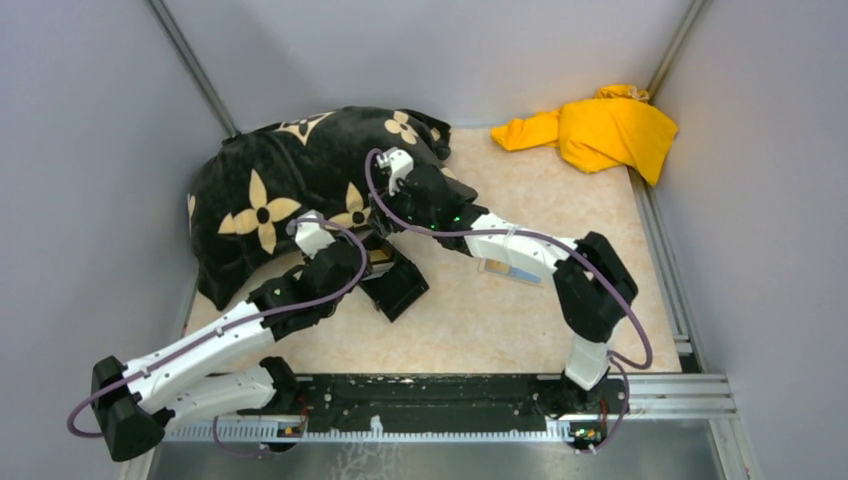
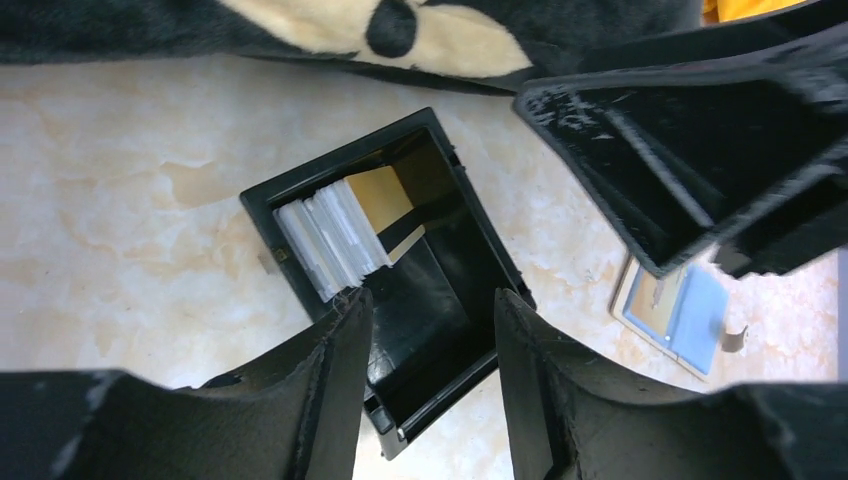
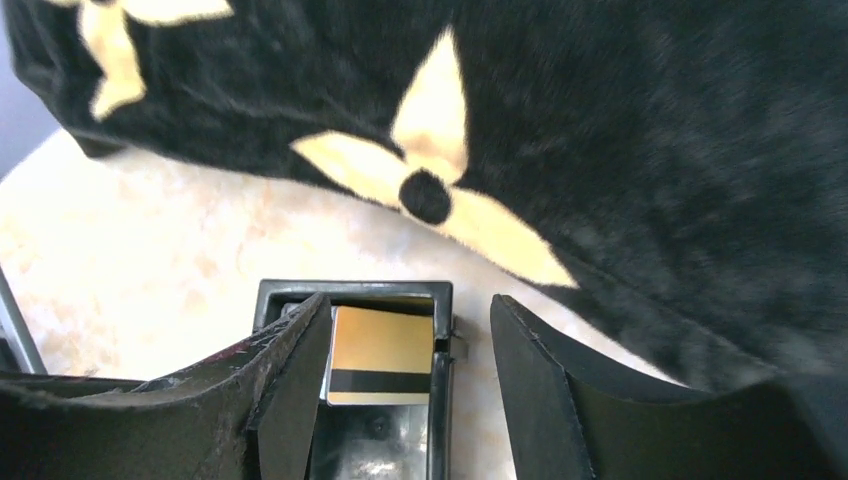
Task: Put the credit cards into the card holder
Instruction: Pick up the credit card from the storage box.
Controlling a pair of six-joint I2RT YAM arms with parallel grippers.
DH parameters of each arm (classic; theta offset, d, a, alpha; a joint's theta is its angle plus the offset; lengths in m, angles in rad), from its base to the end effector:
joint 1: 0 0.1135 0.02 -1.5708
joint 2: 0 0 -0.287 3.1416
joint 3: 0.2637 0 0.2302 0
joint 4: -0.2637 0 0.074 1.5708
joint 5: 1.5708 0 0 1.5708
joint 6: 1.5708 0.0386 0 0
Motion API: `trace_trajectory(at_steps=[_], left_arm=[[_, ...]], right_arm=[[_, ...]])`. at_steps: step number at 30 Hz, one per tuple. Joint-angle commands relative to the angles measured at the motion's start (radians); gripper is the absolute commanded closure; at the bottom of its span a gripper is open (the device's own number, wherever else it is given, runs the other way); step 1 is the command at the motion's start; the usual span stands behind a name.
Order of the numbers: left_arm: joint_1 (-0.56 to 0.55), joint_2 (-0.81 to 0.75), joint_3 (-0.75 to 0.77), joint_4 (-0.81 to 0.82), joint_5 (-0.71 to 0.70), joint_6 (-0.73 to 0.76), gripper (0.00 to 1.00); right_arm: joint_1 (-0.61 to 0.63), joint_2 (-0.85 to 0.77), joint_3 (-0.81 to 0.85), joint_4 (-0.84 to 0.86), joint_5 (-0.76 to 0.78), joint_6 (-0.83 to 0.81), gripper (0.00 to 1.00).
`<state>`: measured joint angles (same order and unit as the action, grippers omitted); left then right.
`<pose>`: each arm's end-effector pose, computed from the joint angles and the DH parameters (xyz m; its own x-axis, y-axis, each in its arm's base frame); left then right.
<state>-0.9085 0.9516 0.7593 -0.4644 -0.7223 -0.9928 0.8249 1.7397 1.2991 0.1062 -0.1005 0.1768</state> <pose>0.1213 -0.1141 0.3008 -0.4310 -0.4692 -0.7708 -0.1671 0.8809 -0.4428 0.2693 0.2972 0.3190 -0.3591 -0.1308 -0.9241 -0.7435 0.6386 0.1986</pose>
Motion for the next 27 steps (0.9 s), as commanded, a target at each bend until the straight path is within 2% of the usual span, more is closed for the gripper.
trace_trajectory(at_steps=[1, 11, 27], left_arm=[[-0.004, -0.054, -0.04, -0.067, -0.053, -0.12, 0.46], [-0.005, -0.132, -0.08, -0.106, -0.096, -0.179, 0.45], [-0.005, -0.122, -0.088, -0.085, -0.115, -0.168, 0.45]], right_arm=[[0.036, 0.091, 0.122, -0.156, -0.004, -0.038, 0.4], [0.09, 0.243, 0.292, -0.354, -0.002, -0.062, 0.41], [0.104, 0.31, 0.328, -0.413, -0.04, -0.035, 0.49]])
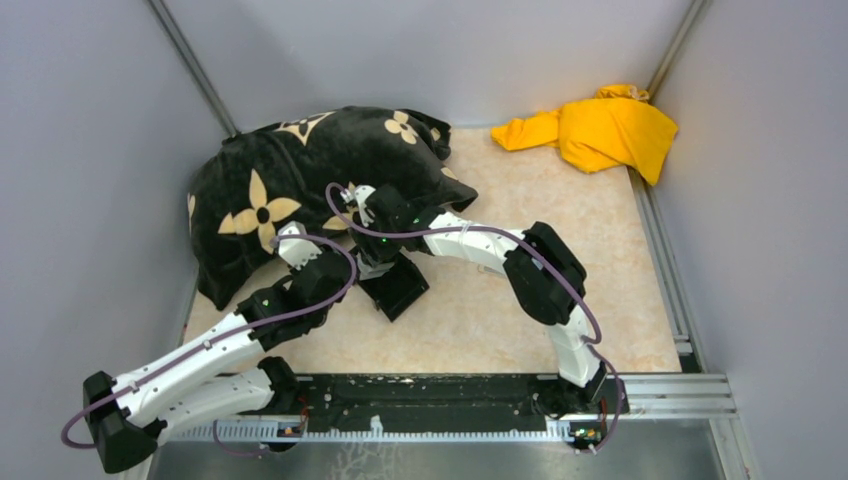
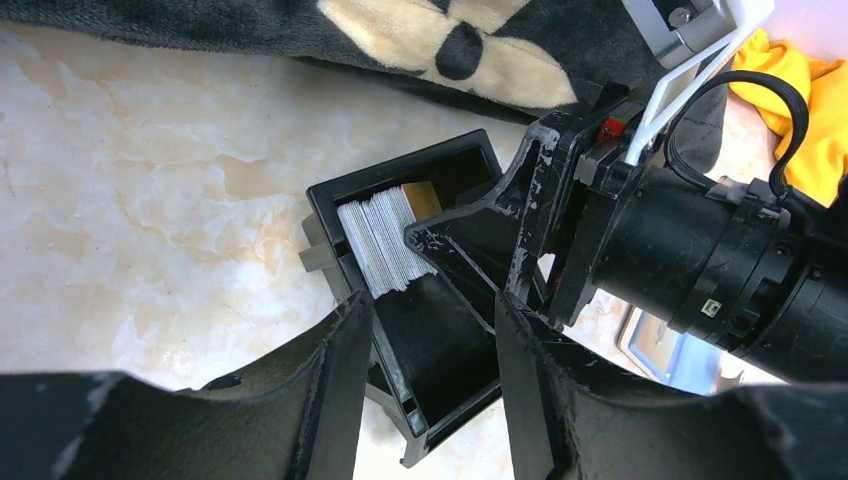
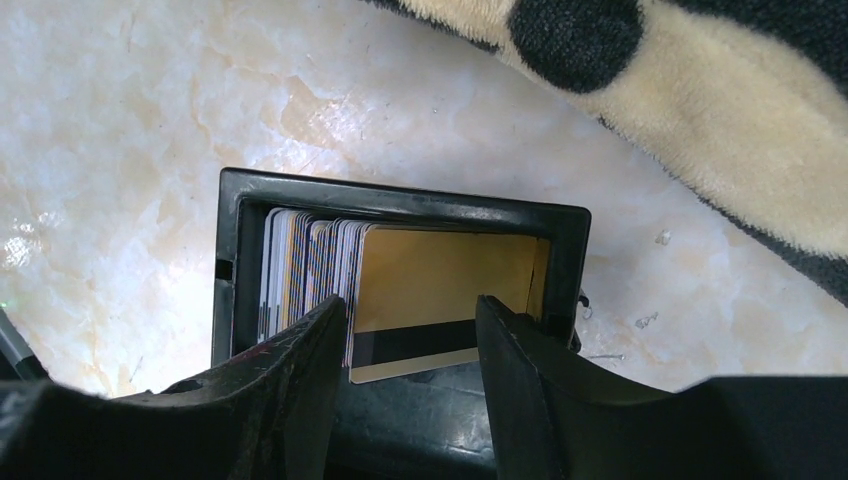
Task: Put the credit cards into the card holder
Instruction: Pick up the credit card from the storage box.
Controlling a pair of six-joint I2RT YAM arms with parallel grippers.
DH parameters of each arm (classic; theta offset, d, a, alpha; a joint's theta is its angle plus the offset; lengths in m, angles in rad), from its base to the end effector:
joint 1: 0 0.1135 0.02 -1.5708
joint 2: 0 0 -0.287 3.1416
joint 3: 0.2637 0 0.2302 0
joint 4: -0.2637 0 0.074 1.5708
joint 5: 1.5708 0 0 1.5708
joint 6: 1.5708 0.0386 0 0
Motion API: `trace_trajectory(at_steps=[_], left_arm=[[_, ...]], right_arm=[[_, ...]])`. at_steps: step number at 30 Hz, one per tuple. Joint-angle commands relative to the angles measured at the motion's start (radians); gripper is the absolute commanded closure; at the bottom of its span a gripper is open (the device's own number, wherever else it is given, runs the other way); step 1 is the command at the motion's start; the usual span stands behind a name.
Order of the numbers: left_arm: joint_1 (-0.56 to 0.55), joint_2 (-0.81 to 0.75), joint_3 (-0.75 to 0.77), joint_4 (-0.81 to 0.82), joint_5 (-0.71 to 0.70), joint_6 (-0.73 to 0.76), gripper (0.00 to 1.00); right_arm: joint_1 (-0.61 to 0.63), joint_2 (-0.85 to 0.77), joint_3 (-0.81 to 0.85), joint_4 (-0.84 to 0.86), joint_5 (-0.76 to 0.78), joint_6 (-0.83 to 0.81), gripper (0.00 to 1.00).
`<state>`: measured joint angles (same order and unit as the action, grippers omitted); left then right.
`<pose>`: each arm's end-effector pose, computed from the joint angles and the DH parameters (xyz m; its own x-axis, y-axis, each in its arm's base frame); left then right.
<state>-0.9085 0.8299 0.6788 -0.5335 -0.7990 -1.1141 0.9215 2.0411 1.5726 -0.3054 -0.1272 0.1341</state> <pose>0.1037 -0.0880 0.2873 -0.3587 -0.5579 -0.7484 -0.2570 0.8298 -0.4954 0.2717 0.3660 0.2440 -0.5318 -0.4812 -0.6969 -0.7808 0.5972 0.1835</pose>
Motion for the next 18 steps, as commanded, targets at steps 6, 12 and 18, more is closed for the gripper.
trace_trajectory(at_steps=[6, 12, 18], left_arm=[[-0.005, 0.001, -0.004, -0.009, -0.038, -0.036, 0.45], [-0.006, 0.001, 0.001, -0.007, -0.041, -0.028, 0.45], [-0.005, 0.004, -0.001, 0.011, -0.033, -0.011, 0.45]], right_arm=[[0.007, 0.042, 0.091, -0.034, -0.056, 0.026, 0.56], [0.007, 0.081, 0.14, -0.078, -0.118, 0.06, 0.69], [0.007, 0.064, 0.134, -0.077, -0.132, 0.083, 0.83]])
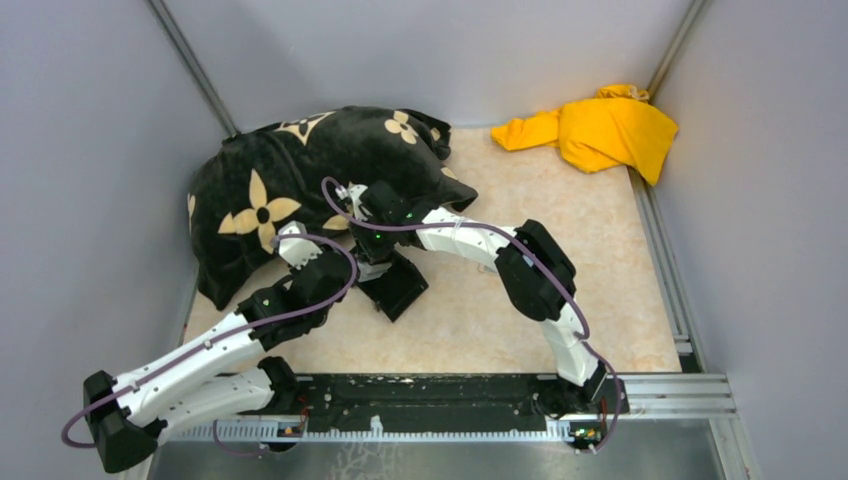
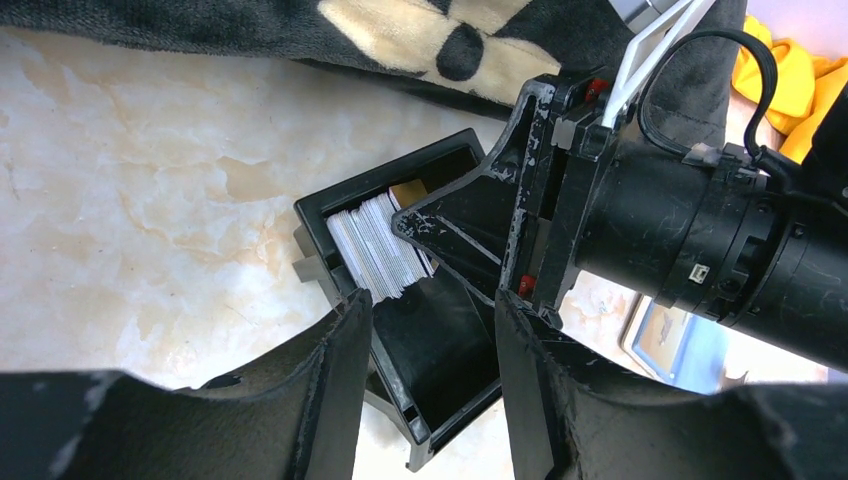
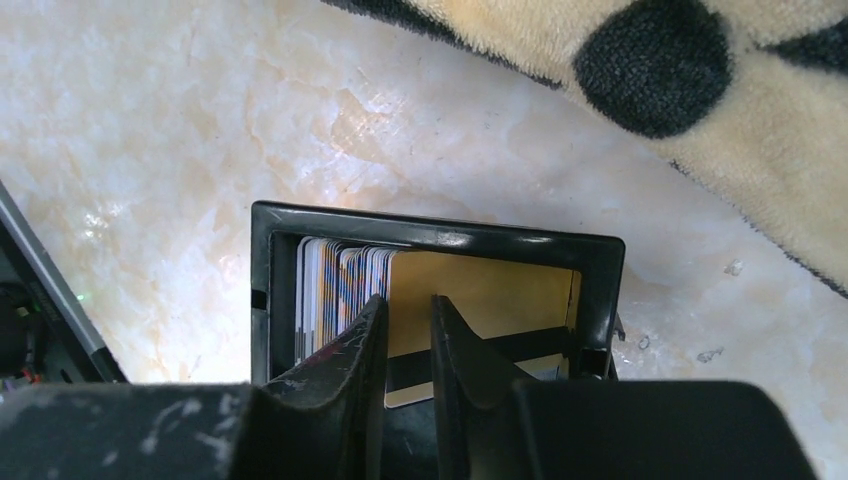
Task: Put the credit cards into the card holder
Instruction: Pick up the credit card from the storage box.
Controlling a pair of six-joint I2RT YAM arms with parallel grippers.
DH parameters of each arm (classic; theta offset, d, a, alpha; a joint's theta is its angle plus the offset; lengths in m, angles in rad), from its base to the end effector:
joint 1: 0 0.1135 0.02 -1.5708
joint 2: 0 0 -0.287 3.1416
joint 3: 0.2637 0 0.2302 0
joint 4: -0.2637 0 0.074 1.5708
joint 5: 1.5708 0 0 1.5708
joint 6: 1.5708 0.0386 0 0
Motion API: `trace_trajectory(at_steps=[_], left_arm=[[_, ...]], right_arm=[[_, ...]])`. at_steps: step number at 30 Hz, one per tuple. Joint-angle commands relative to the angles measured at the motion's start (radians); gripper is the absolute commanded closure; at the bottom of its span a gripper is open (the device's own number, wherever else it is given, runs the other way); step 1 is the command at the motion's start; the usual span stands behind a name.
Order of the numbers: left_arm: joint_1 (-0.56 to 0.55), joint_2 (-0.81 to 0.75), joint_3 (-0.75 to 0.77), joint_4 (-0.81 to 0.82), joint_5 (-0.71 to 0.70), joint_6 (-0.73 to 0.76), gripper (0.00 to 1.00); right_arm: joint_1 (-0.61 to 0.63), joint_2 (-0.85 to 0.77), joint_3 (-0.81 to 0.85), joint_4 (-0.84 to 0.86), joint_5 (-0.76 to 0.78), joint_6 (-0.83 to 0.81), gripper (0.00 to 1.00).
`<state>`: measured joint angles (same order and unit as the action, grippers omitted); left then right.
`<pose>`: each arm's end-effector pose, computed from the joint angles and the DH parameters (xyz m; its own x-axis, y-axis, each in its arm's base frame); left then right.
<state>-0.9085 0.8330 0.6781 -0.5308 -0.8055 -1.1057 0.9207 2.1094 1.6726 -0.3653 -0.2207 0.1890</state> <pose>0.1042 -0.0884 0.2871 -0.3561 -0.5502 -0.7553 -0.2569 0.8348 -0.4869 0.2787 0.3805 0.2400 -0.5906 -0.4738 -0.6533 -0.7716 0.5686 0.2852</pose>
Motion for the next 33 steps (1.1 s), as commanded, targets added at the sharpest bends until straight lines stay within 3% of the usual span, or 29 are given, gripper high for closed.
trace_trajectory(at_steps=[1, 14, 33], left_arm=[[-0.005, 0.004, 0.002, 0.011, -0.025, -0.018, 0.45], [-0.005, 0.033, 0.022, 0.058, -0.015, 0.016, 0.45], [-0.005, 0.032, 0.027, 0.074, -0.008, 0.028, 0.45]], right_arm=[[0.007, -0.01, 0.032, -0.016, -0.041, 0.03, 0.84], [0.037, -0.055, 0.063, -0.046, -0.026, 0.038, 0.86], [0.041, -0.048, 0.059, -0.049, -0.056, 0.058, 0.81]])
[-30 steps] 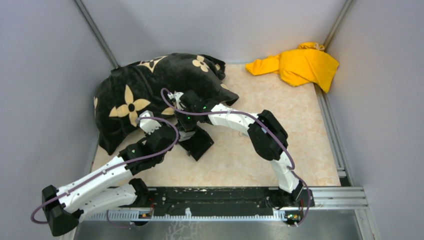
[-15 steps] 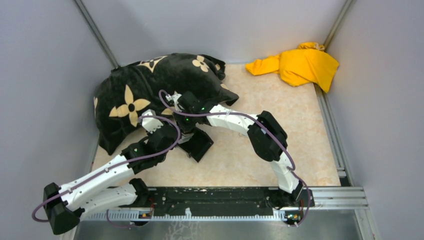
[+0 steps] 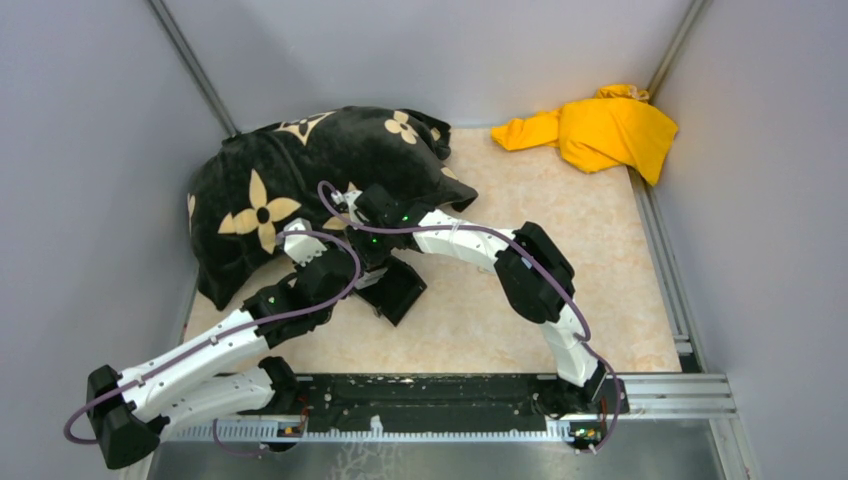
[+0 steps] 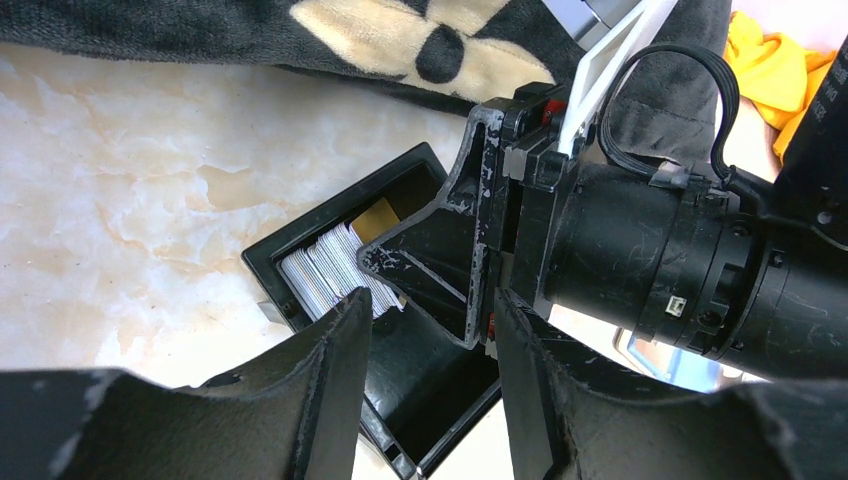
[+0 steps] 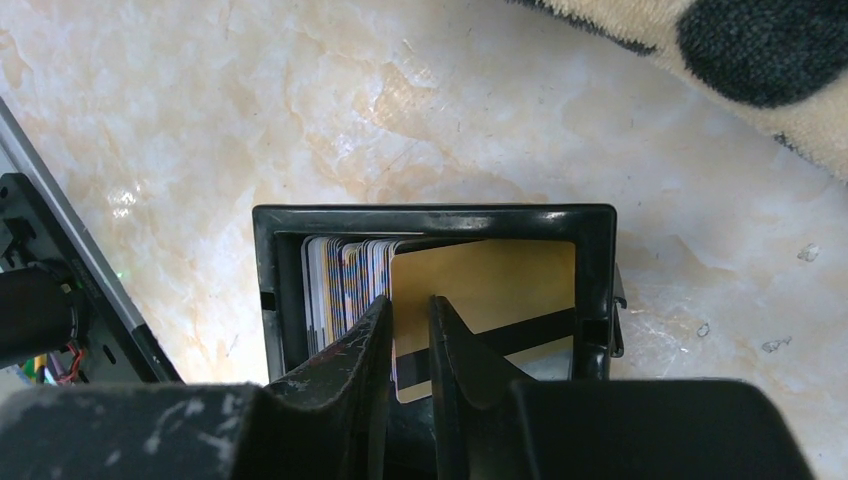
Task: Put the credit cards into the card holder
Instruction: Pick up the credit card from the storage box.
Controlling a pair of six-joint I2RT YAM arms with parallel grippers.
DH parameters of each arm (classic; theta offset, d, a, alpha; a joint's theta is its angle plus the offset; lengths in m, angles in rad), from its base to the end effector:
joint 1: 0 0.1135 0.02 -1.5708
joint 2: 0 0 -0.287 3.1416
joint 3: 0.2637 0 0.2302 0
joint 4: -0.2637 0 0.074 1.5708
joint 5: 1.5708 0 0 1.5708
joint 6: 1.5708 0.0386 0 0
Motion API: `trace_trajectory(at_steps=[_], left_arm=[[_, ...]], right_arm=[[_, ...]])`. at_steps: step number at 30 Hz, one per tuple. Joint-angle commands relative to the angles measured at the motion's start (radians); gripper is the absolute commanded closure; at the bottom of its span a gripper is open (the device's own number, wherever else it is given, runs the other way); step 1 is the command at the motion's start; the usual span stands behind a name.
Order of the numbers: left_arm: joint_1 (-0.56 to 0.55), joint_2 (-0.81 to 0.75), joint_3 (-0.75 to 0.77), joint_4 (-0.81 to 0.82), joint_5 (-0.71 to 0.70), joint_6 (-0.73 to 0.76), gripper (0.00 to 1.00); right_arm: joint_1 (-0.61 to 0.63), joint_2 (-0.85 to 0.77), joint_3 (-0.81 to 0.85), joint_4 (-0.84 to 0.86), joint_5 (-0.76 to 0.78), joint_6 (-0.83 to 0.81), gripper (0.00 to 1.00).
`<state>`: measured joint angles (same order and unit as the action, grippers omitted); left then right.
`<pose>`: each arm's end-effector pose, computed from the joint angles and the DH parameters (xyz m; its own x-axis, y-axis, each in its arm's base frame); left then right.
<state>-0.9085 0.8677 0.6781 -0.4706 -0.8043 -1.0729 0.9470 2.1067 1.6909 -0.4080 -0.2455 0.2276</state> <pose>0.1102 -0.0961 0.2877 -0.3533 -0.5380 -0.7654 -0.2372 0.8429 -0.4830 0.2668 0.3868 0.2436 -0.6170 -0.4826 -0.6217 -0.7643 0.5558 0.3270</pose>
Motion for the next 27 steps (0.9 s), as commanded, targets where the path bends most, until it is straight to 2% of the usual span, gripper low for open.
trace_trajectory(at_steps=[1, 27], left_arm=[[-0.004, -0.002, 0.027, 0.013, -0.01, -0.004, 0.45], [-0.006, 0.019, 0.037, 0.026, -0.001, 0.003, 0.46]], right_arm=[[0.015, -0.044, 0.041, -0.008, -0.033, 0.019, 0.8], [0.015, -0.085, 0.028, 0.001, -0.06, 0.035, 0.86]])
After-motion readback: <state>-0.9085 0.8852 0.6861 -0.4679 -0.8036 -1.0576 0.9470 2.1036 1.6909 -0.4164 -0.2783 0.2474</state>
